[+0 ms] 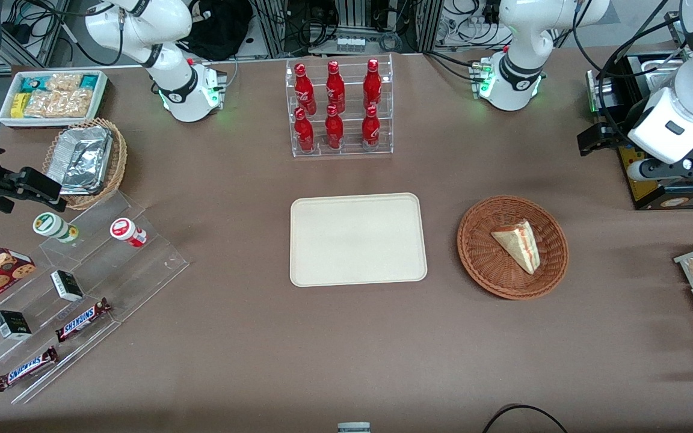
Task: Place sandwich from basket to tray
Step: 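Move the left gripper over the wrapped sandwich in the wicker basket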
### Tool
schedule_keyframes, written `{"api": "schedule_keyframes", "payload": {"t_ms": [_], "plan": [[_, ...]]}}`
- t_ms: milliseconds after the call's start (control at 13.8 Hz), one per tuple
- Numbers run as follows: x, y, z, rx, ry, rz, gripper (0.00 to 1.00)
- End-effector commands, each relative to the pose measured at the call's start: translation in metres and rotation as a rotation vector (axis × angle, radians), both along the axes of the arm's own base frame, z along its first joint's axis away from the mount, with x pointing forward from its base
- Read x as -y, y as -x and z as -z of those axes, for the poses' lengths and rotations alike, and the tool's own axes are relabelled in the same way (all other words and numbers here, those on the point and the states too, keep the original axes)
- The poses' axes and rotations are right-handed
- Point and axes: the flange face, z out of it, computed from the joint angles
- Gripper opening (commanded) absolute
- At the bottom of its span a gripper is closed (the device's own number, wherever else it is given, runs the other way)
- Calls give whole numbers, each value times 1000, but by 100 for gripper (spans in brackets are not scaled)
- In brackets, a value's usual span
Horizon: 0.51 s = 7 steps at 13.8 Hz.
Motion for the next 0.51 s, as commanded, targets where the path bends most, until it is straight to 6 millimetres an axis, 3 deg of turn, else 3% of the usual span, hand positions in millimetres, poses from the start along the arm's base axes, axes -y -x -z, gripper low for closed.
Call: {"api": "schedule_keyframes", "payload": {"t_ms": [0,217,435], "plan": [[5,-3,-3,22,29,-1,100],[6,-7,20,-14,37,1,100],[6,-9,63,-43,32,-4,100]]}}
